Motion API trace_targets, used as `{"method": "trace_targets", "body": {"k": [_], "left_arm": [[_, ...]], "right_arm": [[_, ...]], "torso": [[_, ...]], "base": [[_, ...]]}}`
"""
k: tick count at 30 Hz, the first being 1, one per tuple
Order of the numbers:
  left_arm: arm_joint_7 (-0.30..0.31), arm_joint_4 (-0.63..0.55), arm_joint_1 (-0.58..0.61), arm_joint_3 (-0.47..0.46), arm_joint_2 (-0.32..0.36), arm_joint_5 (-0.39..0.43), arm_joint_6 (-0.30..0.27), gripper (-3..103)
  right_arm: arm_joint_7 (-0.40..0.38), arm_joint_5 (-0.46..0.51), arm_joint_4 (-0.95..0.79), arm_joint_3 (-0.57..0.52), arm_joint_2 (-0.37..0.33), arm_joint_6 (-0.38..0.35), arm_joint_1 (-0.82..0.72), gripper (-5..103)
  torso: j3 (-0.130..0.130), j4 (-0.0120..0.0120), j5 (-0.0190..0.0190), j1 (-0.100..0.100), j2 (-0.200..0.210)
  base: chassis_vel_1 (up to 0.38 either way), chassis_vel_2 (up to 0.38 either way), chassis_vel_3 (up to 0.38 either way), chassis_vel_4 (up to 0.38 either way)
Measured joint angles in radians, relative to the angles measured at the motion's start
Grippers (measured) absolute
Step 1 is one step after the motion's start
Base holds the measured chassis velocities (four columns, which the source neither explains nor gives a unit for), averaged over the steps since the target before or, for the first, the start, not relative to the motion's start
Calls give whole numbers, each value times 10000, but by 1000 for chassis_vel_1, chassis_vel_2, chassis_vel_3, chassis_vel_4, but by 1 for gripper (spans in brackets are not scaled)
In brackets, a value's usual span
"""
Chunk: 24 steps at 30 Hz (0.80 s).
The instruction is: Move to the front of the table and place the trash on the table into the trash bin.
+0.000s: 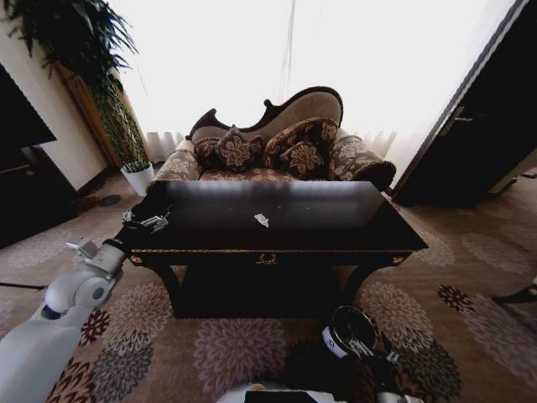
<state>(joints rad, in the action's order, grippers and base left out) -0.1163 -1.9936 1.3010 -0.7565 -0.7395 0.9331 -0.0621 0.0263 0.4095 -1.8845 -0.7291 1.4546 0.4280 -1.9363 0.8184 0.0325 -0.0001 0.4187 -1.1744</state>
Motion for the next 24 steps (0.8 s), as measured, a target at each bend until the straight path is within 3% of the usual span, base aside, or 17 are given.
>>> {"method": "trace_targets", "body": {"k": [9, 14, 19, 24], "left_arm": [[0, 0, 0, 0, 0, 0, 0, 100], [0, 0, -1, 0, 0, 0, 0, 100], [0, -1, -1, 0, 1, 0, 0, 100], [-1, 0, 0, 0, 0, 0, 0, 100]], "right_arm": [[-197, 101, -2077, -482, -217, -671, -180, 100], [-449, 211, -3212, -574, -641, -1432, 113, 100], [-894, 423, -3630, -279, -1446, -2282, 860, 100], [-1297, 753, -3385, 563, -3203, -3067, 2116, 100]], "torso": [[1, -1, 0, 0, 2], [1, 0, 1, 0, 2], [1, 0, 1, 0, 2], [2, -2, 2, 1, 2]], "base": [[0, 0, 0, 0], [0, 0, 0, 0], [0, 0, 0, 0], [0, 0, 0, 0]]}}
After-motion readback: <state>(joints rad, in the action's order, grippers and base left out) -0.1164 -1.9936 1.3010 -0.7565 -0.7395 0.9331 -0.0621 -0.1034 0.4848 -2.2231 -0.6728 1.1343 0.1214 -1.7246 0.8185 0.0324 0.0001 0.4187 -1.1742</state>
